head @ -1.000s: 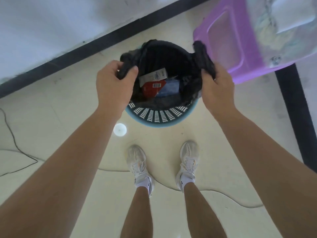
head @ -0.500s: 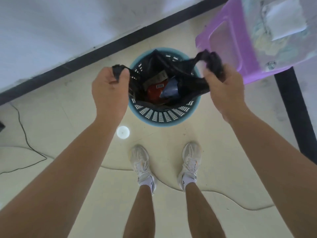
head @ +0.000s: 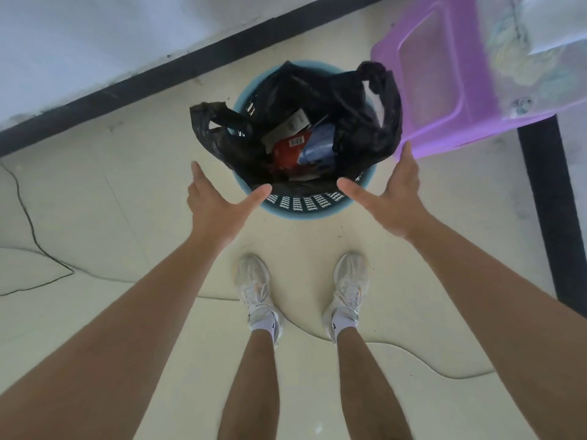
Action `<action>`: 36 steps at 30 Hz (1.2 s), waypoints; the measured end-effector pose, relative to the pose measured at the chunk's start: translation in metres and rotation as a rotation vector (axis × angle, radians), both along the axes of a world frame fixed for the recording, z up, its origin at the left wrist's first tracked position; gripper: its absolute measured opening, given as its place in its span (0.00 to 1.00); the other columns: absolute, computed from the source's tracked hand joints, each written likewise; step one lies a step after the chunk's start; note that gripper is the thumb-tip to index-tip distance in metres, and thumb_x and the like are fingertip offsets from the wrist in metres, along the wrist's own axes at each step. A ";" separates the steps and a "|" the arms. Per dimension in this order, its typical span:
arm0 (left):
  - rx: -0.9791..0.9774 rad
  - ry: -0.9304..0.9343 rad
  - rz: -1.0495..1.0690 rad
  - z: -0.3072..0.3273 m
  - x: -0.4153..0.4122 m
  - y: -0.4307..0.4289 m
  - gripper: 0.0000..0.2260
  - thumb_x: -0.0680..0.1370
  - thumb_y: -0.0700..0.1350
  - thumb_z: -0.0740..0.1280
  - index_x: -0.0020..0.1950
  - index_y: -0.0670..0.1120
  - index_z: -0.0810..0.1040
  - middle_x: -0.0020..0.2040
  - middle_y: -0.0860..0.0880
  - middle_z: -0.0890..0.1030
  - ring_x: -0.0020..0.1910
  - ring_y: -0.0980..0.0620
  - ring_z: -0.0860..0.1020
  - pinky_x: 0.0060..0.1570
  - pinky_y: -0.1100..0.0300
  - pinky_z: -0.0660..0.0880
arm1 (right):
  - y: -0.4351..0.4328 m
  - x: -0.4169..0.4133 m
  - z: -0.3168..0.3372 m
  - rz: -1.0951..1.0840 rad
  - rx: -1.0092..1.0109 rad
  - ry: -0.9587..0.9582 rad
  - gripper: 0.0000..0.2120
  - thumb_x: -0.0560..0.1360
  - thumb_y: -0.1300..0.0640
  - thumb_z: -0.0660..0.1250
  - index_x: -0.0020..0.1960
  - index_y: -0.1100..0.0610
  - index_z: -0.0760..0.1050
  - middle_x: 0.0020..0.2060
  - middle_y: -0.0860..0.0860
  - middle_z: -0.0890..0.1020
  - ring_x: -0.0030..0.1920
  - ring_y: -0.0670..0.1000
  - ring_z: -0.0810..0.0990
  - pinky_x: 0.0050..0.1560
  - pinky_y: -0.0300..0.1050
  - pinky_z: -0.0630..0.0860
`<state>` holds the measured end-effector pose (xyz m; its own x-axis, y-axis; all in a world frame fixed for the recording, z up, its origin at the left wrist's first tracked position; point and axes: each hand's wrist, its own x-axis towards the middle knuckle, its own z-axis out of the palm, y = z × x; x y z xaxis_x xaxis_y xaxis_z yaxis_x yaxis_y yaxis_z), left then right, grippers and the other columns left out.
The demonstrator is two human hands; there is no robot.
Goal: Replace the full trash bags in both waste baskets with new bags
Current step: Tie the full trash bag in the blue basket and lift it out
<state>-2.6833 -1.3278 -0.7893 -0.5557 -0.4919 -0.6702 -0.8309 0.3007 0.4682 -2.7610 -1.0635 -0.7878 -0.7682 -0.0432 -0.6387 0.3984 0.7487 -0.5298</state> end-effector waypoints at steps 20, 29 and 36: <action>0.562 0.365 0.900 0.005 -0.090 0.012 0.22 0.81 0.61 0.58 0.36 0.46 0.65 0.22 0.52 0.59 0.21 0.53 0.63 0.42 0.57 0.78 | -0.089 -0.062 -0.037 0.045 -0.101 0.220 0.18 0.75 0.44 0.71 0.47 0.60 0.83 0.40 0.53 0.86 0.46 0.53 0.84 0.48 0.45 0.77; 0.293 0.351 0.303 -0.008 -0.081 0.003 0.10 0.74 0.47 0.69 0.52 0.44 0.74 0.37 0.51 0.75 0.31 0.56 0.74 0.38 0.56 0.76 | -0.066 -0.074 -0.037 0.180 0.183 0.191 0.17 0.78 0.46 0.64 0.59 0.56 0.76 0.54 0.57 0.83 0.57 0.62 0.79 0.47 0.46 0.69; 0.815 0.326 0.142 0.009 -0.078 0.016 0.03 0.76 0.47 0.70 0.46 0.49 0.79 0.26 0.57 0.67 0.29 0.56 0.61 0.32 0.64 0.58 | -0.066 -0.059 -0.015 0.684 0.205 0.186 0.11 0.82 0.49 0.57 0.60 0.52 0.74 0.52 0.59 0.83 0.54 0.65 0.79 0.48 0.51 0.70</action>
